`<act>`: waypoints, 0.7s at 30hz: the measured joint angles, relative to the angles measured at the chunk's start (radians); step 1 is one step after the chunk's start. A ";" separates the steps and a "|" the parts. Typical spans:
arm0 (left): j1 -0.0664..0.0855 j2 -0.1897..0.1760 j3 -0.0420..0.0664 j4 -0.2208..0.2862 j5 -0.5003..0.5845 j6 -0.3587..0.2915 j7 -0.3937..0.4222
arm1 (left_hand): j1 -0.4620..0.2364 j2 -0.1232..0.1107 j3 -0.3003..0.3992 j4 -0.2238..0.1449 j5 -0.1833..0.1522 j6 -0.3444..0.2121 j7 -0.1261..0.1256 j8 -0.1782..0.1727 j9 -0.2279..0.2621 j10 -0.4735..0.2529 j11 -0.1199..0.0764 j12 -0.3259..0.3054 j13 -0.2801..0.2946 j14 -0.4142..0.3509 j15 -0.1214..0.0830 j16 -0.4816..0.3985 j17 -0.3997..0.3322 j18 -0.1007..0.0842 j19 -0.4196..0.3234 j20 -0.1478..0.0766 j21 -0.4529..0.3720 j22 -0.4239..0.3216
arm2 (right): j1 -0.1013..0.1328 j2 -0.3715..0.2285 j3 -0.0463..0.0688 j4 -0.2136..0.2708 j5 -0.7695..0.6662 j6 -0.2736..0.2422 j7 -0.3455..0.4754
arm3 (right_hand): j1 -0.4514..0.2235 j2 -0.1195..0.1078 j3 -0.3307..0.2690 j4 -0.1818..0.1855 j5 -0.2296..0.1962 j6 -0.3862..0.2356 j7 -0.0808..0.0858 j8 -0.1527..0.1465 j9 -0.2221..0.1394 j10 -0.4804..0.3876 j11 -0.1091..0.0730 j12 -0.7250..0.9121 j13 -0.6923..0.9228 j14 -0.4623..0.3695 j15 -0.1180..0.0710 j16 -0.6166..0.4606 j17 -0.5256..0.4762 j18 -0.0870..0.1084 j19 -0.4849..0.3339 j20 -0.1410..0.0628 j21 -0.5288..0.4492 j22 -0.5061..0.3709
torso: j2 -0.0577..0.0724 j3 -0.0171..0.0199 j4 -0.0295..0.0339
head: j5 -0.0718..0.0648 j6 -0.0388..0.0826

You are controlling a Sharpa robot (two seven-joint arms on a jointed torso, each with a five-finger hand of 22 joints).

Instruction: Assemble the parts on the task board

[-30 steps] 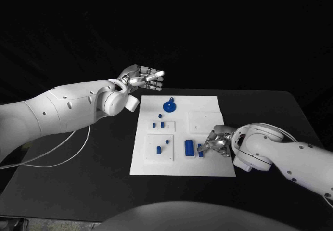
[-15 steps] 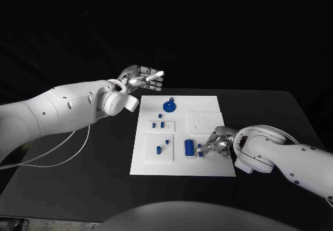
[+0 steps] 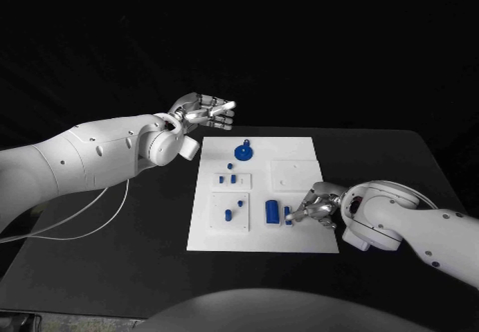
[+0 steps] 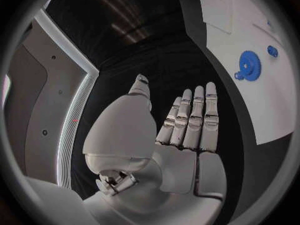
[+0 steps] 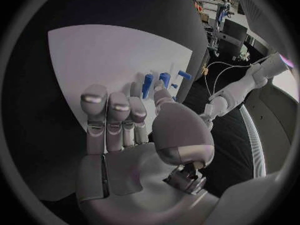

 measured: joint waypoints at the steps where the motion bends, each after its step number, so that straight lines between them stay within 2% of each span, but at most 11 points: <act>1: 0.000 0.000 0.000 0.000 0.000 0.000 0.000 | 0.000 0.000 0.000 0.000 0.000 0.000 0.000 0.000 0.000 0.000 0.000 0.000 0.000 0.000 0.000 0.000 0.000 0.000 0.000 0.000 0.000 0.000 | -0.001 -0.002 0.000 0.001 0.001 0.003 0.003 | 0.011 -0.002 0.017 -0.004 0.000 0.001 0.001 0.000 0.000 0.000 0.000 0.000 0.000 0.000 0.000 0.000 0.000 0.000 0.000 0.000 0.000 0.000 | 0.000 -0.0003 0.0000 | 0.000 0.000; 4: 0.000 0.000 0.000 0.000 0.000 0.000 0.000 | 0.000 0.000 0.000 0.000 0.000 0.000 0.000 0.000 0.000 0.000 0.000 0.000 0.000 0.000 0.000 0.000 0.000 0.000 0.000 0.000 0.000 0.000 | -0.004 -0.004 0.000 0.003 0.002 0.010 0.008 | 0.022 -0.017 0.075 -0.007 0.000 0.002 0.002 0.000 -0.003 0.000 0.000 0.000 0.000 0.000 0.000 0.000 0.001 0.000 0.000 0.000 0.000 0.000 | 0.000 -0.0003 -0.0001 | 0.000 0.000; 10: 0.000 0.000 0.000 0.000 0.000 0.001 0.000 | 0.000 0.000 0.000 0.000 0.000 0.000 0.000 0.000 0.000 0.000 0.000 0.000 0.000 0.000 0.000 0.000 0.000 0.000 0.000 0.000 0.000 0.000 | -0.007 -0.004 0.000 0.003 0.003 0.020 0.012 | 0.027 -0.037 0.123 -0.018 0.000 0.010 -0.005 0.000 -0.008 0.000 0.000 0.000 0.001 0.000 0.000 0.000 0.001 0.000 0.000 0.000 0.000 0.000 | 0.000 -0.0008 0.0002 | 0.000 -0.004; 14: 0.000 0.000 0.000 0.000 -0.001 0.001 0.000 | 0.000 0.000 0.000 0.000 0.000 0.000 0.000 0.000 0.000 0.000 0.000 0.000 0.000 0.000 0.000 0.000 0.000 0.000 0.000 0.000 0.000 0.000 | -0.007 -0.001 0.000 -0.002 0.000 0.021 0.012 | 0.029 -0.035 0.129 -0.023 0.000 0.015 -0.004 0.000 -0.008 0.000 0.000 0.000 0.001 0.002 -0.002 0.000 0.002 0.000 0.000 0.000 0.000 0.000 | 0.000 -0.0010 0.0003 | 0.000 -0.006; 18: 0.000 0.000 0.000 0.000 -0.001 0.001 -0.001 | 0.000 0.000 0.000 0.000 0.000 0.000 0.000 0.000 0.000 0.000 0.000 0.000 0.000 0.000 0.000 0.000 0.000 0.000 0.000 0.000 0.000 0.000 | -0.008 0.004 0.000 -0.010 -0.005 0.020 0.008 | 0.039 -0.024 0.137 -0.026 0.000 0.019 -0.008 0.000 -0.008 0.000 0.000 0.000 0.002 0.004 -0.004 -0.004 0.002 0.000 0.000 0.000 0.000 0.000 | 0.000 -0.0010 0.0007 | -0.002 -0.007; 21: 0.000 0.000 0.000 0.000 -0.001 0.001 -0.001 | 0.000 0.000 0.000 0.000 0.000 0.000 0.000 0.000 0.000 0.000 0.000 0.000 0.000 0.000 0.000 0.000 0.000 0.000 0.000 0.000 0.000 0.000 | -0.008 0.007 0.000 -0.013 -0.011 0.019 0.006 | 0.028 -0.004 0.159 -0.044 0.000 0.019 -0.008 0.000 -0.008 0.000 0.000 0.000 0.002 0.004 -0.004 -0.004 0.002 0.000 0.002 -0.002 0.000 0.000 | 0.000 -0.0010 0.0007 | -0.002 -0.007</act>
